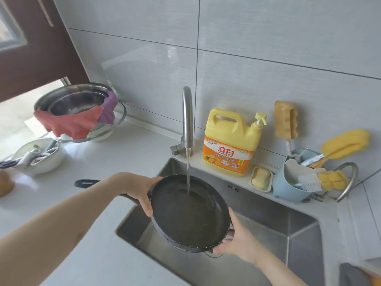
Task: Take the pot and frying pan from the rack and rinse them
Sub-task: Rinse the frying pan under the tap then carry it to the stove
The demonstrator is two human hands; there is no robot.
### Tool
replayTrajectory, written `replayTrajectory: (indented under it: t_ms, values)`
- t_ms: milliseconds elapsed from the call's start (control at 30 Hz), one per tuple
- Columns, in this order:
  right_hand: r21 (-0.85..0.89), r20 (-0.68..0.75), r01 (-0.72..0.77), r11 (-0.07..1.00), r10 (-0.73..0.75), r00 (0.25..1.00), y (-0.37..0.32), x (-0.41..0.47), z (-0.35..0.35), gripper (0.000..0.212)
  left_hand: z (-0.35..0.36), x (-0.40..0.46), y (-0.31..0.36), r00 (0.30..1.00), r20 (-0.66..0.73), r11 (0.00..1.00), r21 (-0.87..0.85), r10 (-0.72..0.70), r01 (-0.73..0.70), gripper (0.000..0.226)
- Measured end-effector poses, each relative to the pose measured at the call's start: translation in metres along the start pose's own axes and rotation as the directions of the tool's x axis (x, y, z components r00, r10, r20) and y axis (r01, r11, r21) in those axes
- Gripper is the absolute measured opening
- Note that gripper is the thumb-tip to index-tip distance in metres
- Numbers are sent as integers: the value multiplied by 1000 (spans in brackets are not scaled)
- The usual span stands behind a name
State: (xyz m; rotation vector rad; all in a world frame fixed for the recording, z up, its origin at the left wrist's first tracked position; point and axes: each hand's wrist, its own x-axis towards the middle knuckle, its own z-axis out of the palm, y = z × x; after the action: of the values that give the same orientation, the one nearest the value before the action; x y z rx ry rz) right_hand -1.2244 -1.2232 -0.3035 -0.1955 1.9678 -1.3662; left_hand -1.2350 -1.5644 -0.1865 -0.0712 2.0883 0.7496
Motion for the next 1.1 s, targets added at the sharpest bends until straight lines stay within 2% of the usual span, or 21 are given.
replayTrajectory:
  t_ms: [33,133,233,300,367,467,567,633,700,733,833,900,1000,1100]
  values:
    - [25,-25,21,999,-21,999,5,3,8,126,-4,-5,5,998,-65,998,68,-13,17,106]
    - [105,-90,46,993,-36,995,13,11,24,142,-5,-15,16,963,-264,965,262,46,25,123]
    - [9,-170,128,992,-125,978,4,13,24,151,8,-13,13,900,-420,913,401,114,72,127]
    - [-101,-220,175,979,-194,956,-7,11,12,151,18,-5,4,850,-499,922,384,171,40,131]
    - [-216,-233,235,948,-284,930,-25,7,-9,150,28,4,-6,831,-528,963,268,175,-32,133]
    - [-371,-139,286,884,-357,924,-55,-4,-43,147,44,18,-15,843,-504,979,27,189,-203,134]
    - [-472,-66,239,848,-304,950,-76,-12,-72,149,56,29,-16,884,-391,911,-210,255,-356,123]
    - [-497,-43,191,847,-244,969,-84,-16,-83,139,57,34,-16,926,-259,908,-246,275,-338,115]
    - [-445,-15,171,879,-198,980,-78,-19,-89,125,53,36,-15,956,-117,926,-243,268,-289,110]
    - [-413,-21,147,899,-171,985,-71,-20,-88,125,50,37,-16,963,-64,931,-247,261,-269,109]
    - [-302,-91,16,953,-45,995,-41,-23,-70,144,39,29,-13,974,18,945,-247,226,-215,110]
    - [-227,-92,23,974,-45,995,-21,-22,-49,156,30,22,-12,976,-5,951,-226,216,-211,110]
    - [-192,-144,66,979,-95,985,-3,-14,-20,159,18,16,-6,966,-138,976,45,217,-213,122]
    - [-195,-207,106,975,-147,967,1,-2,-5,150,15,7,9,931,-333,960,276,151,-57,126]
